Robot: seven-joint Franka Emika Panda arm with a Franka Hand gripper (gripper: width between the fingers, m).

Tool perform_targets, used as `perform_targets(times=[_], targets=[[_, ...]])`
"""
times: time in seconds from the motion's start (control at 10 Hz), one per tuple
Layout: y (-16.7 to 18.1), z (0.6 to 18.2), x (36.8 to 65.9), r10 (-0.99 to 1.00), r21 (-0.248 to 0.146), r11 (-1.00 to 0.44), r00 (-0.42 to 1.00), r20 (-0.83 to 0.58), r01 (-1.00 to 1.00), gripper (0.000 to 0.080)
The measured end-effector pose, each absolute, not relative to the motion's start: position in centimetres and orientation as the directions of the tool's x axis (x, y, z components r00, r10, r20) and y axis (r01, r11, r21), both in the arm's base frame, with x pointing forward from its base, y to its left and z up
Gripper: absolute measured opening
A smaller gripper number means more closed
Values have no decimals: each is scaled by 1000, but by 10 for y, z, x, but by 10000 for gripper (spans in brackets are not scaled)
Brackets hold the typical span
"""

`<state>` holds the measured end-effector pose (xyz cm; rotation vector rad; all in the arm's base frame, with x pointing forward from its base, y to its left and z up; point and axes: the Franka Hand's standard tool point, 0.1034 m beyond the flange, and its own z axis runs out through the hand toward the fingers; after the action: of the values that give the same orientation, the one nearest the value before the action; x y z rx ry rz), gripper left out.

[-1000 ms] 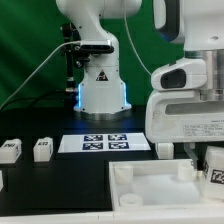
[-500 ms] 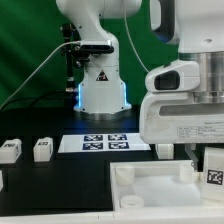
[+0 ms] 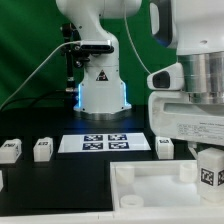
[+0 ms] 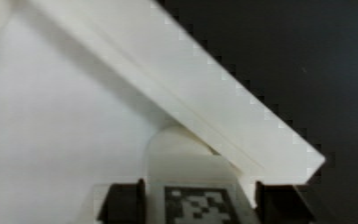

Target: Assemble one leg

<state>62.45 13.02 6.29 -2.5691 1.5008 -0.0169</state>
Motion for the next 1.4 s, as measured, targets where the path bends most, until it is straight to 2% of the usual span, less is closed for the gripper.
perform_targets(times=[0.1, 0.3, 0.4, 0.5, 0.6, 0.7, 0.9, 1.0, 1.1, 1.4], targets=[[131, 63, 627, -959, -159, -223, 246, -142, -962, 297], [135, 63, 626, -975, -145, -135, 158, -158, -980, 297], [134, 63, 626, -973, -147, -151, 174, -155, -978, 297], [135, 63, 626, -972, -147, -152, 175, -155, -977, 508], [135, 62, 626, -972, -147, -155, 177, -155, -977, 604], [135, 62, 626, -961, -156, -215, 238, -145, -964, 641], [133, 63, 623, -876, -184, -449, 471, -102, -874, 648], [132, 67, 624, -749, -196, -641, 660, -51, -742, 649], [133, 70, 625, -597, -190, -787, 802, -8, -587, 649], [129, 69, 625, -279, -168, -950, 958, 62, -265, 649]])
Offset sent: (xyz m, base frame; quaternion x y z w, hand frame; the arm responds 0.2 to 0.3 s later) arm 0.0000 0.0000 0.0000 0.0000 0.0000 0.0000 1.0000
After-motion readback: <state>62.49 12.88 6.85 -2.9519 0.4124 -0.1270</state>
